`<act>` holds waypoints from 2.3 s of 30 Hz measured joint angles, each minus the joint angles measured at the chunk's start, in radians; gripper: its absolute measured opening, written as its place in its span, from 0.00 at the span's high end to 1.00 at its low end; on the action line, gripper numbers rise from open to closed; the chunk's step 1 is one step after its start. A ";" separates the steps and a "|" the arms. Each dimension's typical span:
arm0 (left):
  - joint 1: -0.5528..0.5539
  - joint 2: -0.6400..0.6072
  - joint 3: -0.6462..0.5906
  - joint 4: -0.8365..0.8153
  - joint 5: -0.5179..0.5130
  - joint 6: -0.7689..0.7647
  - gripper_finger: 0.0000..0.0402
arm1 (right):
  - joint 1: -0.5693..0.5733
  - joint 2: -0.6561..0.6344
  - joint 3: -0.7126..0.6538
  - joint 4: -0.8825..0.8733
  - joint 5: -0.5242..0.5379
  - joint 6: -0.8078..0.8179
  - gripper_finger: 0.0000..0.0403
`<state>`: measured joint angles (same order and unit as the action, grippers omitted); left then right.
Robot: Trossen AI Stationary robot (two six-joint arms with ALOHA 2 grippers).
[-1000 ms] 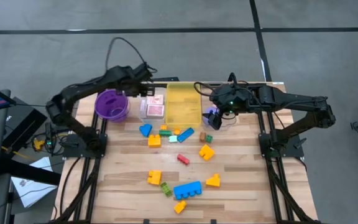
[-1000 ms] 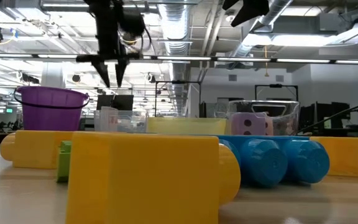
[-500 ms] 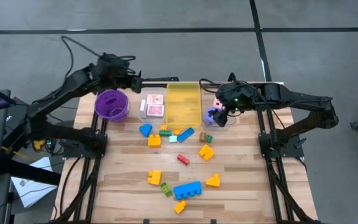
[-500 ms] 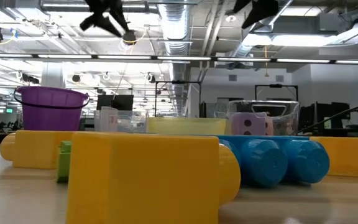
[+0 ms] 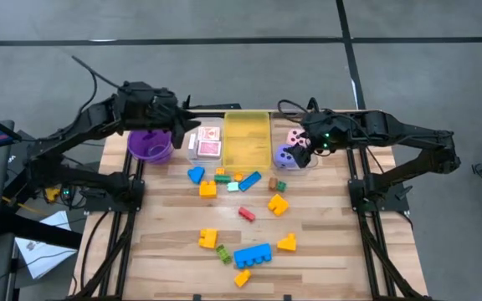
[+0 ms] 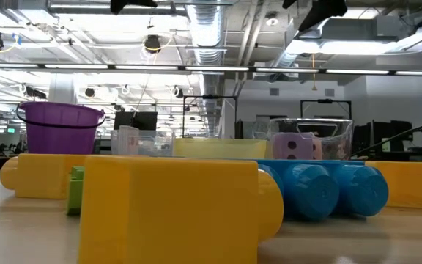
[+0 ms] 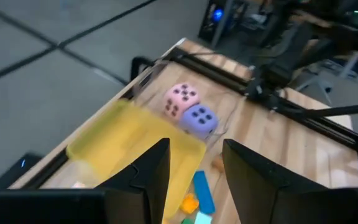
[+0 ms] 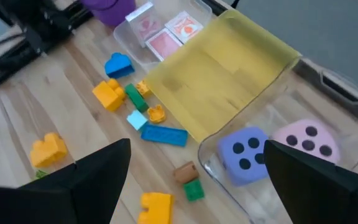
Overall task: Pick & Place Toys
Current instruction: Put the yellow gamepiece into the yellow bin
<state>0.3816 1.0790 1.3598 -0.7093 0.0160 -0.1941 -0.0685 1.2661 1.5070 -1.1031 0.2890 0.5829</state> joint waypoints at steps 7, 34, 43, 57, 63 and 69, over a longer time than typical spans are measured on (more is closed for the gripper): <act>-0.031 0.003 0.000 0.150 0.000 0.005 0.64 | 0.003 -0.009 0.000 -0.022 -0.001 0.041 0.11; -0.125 0.005 0.000 0.676 0.000 -0.234 0.64 | 0.039 0.019 0.001 -0.053 -0.267 -0.048 0.11; -0.124 -0.050 0.000 0.541 0.062 -0.147 0.64 | 0.249 0.083 0.001 -0.066 -0.266 0.286 0.14; -0.124 -0.131 0.000 0.397 0.064 -0.081 0.64 | 0.647 0.334 -0.001 0.054 -0.296 0.853 0.20; -0.124 -0.140 0.000 0.388 0.064 -0.046 0.64 | 0.691 0.464 0.055 -0.012 -0.321 0.858 0.20; -0.124 -0.135 0.000 0.388 0.064 -0.046 0.64 | 0.620 0.626 0.154 -0.289 -0.303 0.694 0.20</act>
<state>0.2573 0.9438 1.3594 -0.3215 0.0803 -0.2398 0.5513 1.8925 1.6610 -1.3923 -0.0136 1.2769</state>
